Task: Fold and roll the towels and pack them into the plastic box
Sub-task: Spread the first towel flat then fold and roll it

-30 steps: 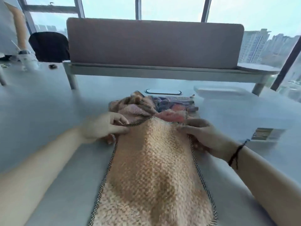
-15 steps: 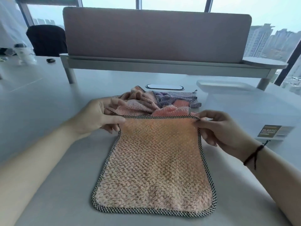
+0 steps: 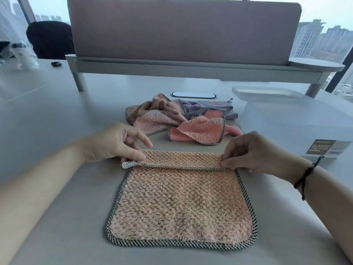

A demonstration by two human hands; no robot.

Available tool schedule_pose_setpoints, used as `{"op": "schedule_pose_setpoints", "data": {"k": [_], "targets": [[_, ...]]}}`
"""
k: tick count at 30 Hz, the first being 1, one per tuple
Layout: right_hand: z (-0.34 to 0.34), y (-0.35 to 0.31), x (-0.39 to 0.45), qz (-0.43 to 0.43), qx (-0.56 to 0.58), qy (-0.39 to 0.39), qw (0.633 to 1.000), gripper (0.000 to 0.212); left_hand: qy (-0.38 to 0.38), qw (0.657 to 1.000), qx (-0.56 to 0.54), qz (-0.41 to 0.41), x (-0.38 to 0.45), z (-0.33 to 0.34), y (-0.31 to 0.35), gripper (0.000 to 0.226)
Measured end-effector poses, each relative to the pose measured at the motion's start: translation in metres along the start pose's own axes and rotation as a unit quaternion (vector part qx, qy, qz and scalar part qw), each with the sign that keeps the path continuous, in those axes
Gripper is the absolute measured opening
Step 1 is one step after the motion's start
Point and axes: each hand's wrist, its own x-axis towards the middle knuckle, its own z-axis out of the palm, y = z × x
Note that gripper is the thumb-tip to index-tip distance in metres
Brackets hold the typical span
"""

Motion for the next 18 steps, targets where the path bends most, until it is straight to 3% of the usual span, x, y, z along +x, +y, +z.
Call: {"op": "schedule_pose_setpoints", "data": {"k": [6, 11, 18], "targets": [[0.0001, -0.0073, -0.0027, -0.034, -0.051, -0.003, 0.998, 0.017, 0.0, 1.0, 0.02, -0.002, -0.0007, -0.0013, -0.0012, 0.031], [-0.0028, -0.0097, -0.0063, -0.013, -0.042, -0.015, 0.999, 0.015, -0.014, 1.0, 0.02, -0.005, -0.0023, -0.0019, -0.0008, 0.034], [0.0023, -0.0037, -0.0031, -0.022, -0.073, -0.018, 0.997, 0.013, -0.008, 0.996, 0.089, -0.004, -0.0003, 0.0017, -0.0011, 0.028]]}}
